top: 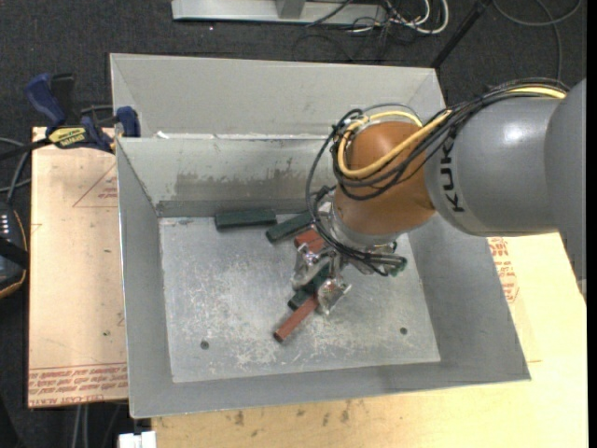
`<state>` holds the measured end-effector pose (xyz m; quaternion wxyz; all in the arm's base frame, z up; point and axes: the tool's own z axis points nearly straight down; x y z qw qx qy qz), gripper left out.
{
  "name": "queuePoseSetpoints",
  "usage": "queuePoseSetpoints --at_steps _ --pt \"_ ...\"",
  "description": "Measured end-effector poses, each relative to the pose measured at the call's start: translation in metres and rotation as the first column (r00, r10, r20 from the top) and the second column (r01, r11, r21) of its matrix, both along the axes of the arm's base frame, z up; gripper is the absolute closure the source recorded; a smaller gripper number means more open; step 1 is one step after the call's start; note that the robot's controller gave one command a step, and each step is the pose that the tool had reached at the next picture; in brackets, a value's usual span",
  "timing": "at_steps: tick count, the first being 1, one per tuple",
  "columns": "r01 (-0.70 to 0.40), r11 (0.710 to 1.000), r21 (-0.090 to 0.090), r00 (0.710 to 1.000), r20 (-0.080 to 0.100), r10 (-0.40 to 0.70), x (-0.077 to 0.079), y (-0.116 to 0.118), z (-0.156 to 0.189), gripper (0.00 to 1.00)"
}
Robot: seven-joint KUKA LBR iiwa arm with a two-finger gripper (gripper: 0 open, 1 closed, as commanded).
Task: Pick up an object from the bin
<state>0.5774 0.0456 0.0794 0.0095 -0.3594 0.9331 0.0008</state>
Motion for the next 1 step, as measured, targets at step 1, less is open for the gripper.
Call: queuePoseSetpoints --at_steps 1 --pt "0.018 1.000 -0.006 1.000 -0.008 -0.018 0.0316 0.0199 0.1587 1.00"
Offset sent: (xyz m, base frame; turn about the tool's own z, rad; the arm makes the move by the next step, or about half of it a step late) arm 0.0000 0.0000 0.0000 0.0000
